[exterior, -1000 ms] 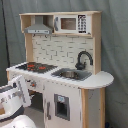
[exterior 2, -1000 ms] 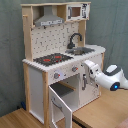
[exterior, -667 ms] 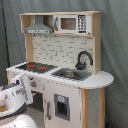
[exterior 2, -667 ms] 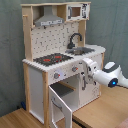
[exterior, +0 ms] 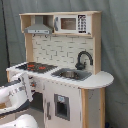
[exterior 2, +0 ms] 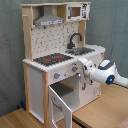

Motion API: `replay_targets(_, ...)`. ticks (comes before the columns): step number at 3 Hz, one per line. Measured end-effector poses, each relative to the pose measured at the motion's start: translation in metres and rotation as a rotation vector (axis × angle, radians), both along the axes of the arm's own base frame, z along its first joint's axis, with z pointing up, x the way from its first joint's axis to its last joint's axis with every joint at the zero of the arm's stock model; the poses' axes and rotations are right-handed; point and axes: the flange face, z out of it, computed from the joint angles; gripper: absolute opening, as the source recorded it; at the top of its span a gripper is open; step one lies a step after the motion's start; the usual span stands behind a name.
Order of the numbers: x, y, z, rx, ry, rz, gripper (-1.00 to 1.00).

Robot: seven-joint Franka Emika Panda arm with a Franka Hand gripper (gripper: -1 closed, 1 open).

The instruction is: Play with the kitchen

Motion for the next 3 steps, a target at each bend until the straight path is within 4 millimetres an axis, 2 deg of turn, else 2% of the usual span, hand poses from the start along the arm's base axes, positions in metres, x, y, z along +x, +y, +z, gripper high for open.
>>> replay_targets(1, 0.0107, 0.0050, -0.0058, -0.048, 0.037, 0.041, 1.00)
replay_targets(2, 0.0120, -0.0020, -0.0023, -0.124, 0.038, 0.034, 1.00)
replay_targets(3, 0.0121, -0.0027, -0.0019, -0.126, 0.038, 0.032, -1.00)
